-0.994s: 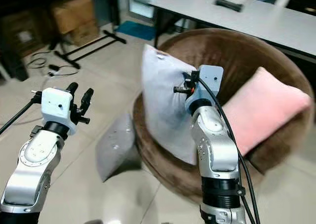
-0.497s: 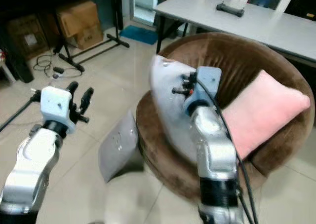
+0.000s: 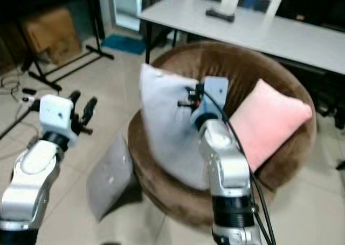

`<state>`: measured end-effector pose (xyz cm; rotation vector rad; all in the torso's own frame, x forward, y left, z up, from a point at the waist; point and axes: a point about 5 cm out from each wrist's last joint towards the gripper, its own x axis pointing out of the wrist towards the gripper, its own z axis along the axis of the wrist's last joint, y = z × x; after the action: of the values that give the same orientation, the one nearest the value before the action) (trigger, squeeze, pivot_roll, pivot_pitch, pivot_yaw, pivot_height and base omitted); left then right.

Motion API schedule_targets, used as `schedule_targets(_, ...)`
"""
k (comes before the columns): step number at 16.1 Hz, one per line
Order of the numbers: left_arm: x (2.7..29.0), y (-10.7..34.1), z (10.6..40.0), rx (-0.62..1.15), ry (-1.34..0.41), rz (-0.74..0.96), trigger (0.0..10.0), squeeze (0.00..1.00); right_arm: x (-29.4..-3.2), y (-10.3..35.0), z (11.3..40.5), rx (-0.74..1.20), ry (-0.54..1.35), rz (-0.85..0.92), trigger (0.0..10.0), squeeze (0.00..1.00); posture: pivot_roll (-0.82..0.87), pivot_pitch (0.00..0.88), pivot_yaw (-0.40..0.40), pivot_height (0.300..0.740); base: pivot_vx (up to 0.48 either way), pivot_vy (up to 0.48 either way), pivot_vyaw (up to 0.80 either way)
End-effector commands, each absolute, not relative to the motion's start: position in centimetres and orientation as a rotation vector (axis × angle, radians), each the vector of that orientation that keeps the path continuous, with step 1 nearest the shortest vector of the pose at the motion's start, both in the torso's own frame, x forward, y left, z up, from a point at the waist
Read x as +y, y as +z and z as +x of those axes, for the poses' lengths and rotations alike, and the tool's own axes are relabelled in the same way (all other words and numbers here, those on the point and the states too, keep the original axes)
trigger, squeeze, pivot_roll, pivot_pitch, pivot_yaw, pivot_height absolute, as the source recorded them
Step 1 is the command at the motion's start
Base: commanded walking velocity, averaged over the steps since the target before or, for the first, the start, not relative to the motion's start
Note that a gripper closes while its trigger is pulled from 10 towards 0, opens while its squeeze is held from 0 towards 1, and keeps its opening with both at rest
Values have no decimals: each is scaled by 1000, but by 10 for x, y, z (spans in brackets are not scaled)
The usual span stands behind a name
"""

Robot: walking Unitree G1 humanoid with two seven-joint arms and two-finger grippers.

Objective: Move the pillow to the sofa from floor

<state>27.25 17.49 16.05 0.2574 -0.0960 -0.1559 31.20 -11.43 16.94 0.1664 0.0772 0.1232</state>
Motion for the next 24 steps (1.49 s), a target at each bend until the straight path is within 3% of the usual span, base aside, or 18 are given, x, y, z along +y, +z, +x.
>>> schedule_targets(1,164,164,274,-117,-194,250,10000,0,-130,180,314,18,71,157,10000,0,78,0,-52,740,300,0,0)
schedule_targets(4,164,164,274,-117,-198,251,10000,0,-129,179,314,23,76,154,10000,0,79,0,-53,740,299,0,-533)
schedule_targets(17,163,159,273,-99,-217,292,10000,0,-121,177,314,41,145,137,10000,0,90,0,-59,740,239,0,0)
schedule_targets(24,170,155,266,-56,-290,355,10000,0,-88,174,326,167,229,167,10000,0,91,0,-6,740,0,0,0)
